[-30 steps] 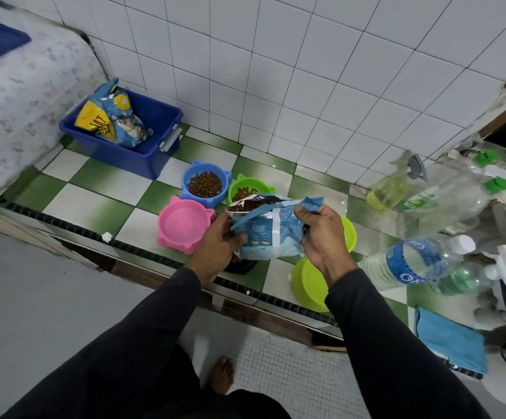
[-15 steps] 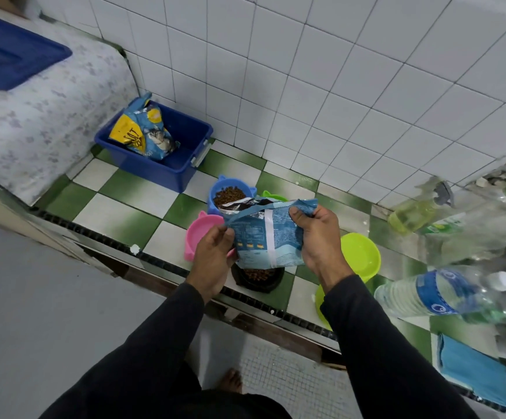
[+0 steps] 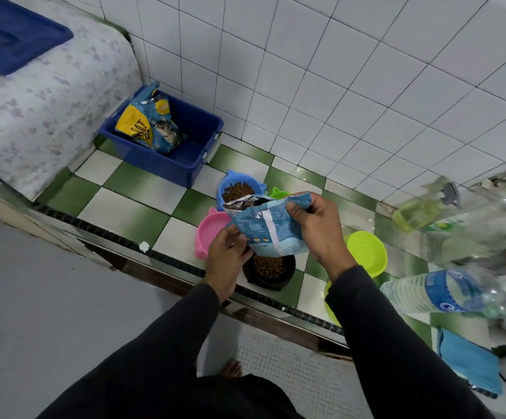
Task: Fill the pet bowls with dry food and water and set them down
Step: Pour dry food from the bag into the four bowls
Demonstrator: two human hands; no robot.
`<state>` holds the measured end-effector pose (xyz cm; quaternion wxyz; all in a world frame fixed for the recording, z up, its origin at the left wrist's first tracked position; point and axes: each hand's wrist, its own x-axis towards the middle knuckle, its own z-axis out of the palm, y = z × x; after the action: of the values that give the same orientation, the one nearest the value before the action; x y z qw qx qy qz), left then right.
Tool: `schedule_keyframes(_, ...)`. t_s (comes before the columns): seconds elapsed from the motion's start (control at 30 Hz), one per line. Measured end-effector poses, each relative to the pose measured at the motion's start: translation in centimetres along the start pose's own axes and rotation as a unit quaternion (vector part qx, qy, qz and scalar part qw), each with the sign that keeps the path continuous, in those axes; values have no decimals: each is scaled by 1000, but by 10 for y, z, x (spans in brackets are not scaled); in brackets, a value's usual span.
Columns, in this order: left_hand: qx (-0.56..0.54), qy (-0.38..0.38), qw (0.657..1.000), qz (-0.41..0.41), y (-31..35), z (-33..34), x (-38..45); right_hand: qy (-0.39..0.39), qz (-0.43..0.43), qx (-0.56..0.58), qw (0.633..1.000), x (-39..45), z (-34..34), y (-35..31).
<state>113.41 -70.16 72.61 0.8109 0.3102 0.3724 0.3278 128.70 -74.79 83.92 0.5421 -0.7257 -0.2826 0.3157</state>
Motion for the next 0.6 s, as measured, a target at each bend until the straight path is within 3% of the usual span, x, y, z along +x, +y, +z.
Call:
schedule_keyframes(0.33,-45,-22,998,-35,-7,12,0,9,-39,-127,991,1,14,-10)
schedule_keyframes(0.5,-117,-4,989,-94,-13,18,4,-6,-67,-238,969,12,18,-13)
schedule_keyframes(0.6,-106,9,988,-109,-14,21,6,-22,-67,-279,958,19,21,-12)
